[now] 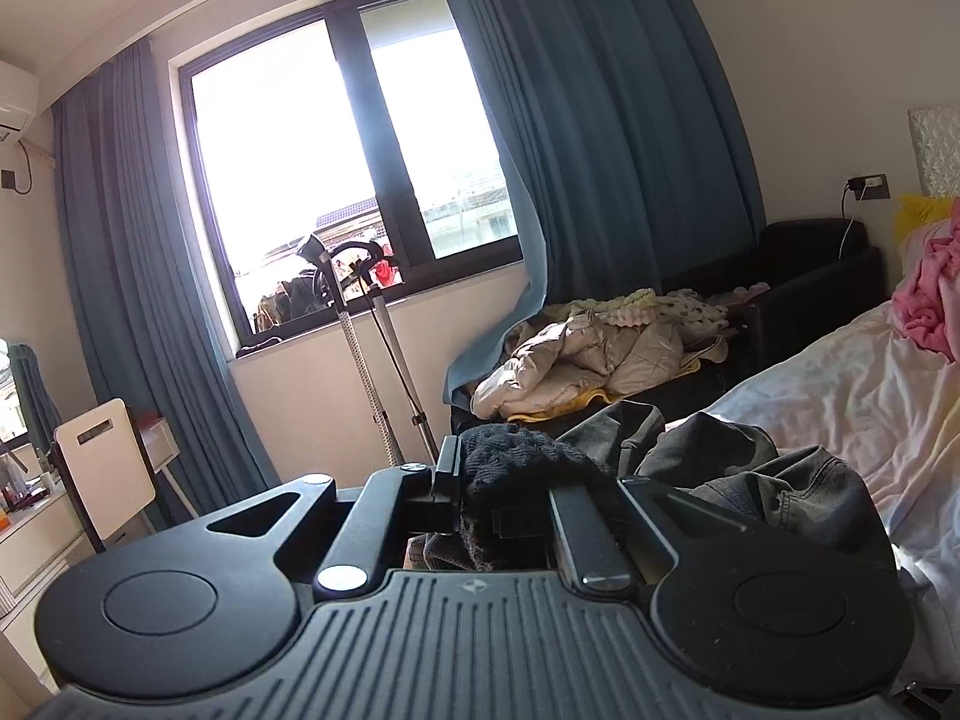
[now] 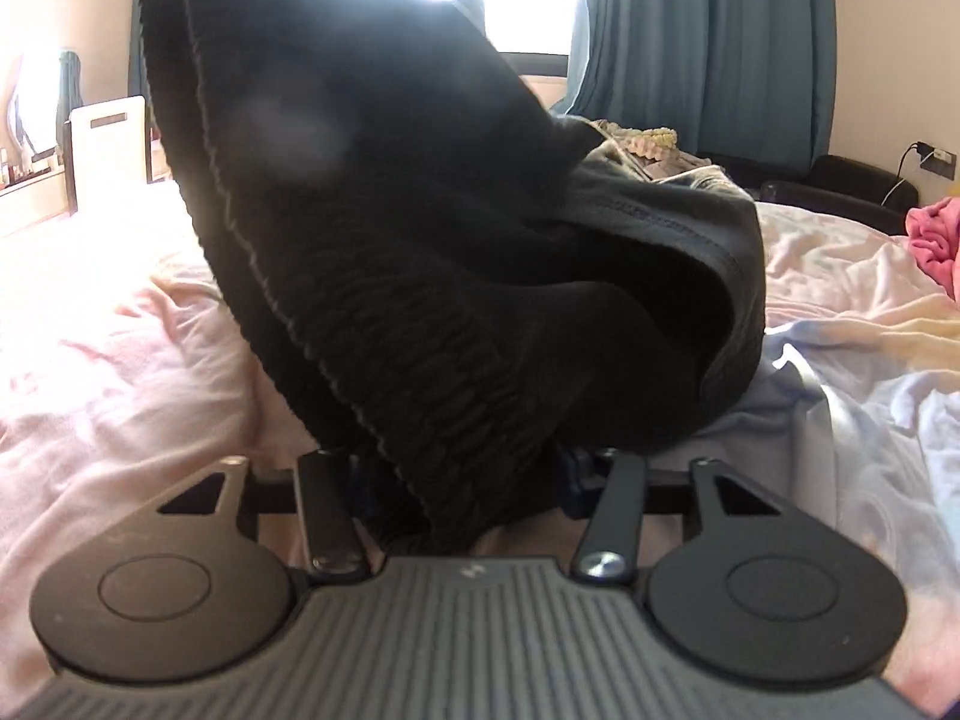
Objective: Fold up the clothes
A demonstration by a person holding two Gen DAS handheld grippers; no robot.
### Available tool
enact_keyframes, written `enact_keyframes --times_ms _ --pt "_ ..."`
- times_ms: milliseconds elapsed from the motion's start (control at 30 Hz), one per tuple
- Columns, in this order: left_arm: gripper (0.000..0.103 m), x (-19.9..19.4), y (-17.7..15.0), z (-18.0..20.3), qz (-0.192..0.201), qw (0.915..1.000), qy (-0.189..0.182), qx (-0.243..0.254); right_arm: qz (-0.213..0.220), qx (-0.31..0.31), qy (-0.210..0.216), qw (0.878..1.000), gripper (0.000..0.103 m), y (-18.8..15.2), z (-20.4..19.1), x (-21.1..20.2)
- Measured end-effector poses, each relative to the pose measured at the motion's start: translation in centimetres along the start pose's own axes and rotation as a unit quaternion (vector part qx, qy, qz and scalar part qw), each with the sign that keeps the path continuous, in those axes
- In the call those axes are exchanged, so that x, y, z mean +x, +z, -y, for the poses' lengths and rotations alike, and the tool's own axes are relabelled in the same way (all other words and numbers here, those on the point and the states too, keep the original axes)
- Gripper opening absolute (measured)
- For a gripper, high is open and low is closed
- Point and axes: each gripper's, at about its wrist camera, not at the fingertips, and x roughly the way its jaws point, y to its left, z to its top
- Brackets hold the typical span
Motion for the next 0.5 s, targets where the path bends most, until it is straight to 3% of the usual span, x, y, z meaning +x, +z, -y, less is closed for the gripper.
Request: enact_keyframes --times_ms 100,300,500 --pt "0.010 1.4 -0.3 -0.6 -0.005 0.9992 0.011 -0.037 0.041 0.008 -0.004 0.999 0.014 0.7 0.7 -1.5" --pt "0.010 2.4 1.4 -4.7 -0.001 0.9932 0.009 -0.116 0.117 -0.004 0.028 0.993 0.011 2.8 0.4 -6.9" --pt "0.009 2.0 3.8 -13.8 0.032 0.9869 0.032 -0.155 0.208 -0.104 0.099 0.968 0.011 6.6 -6.2 -13.8"
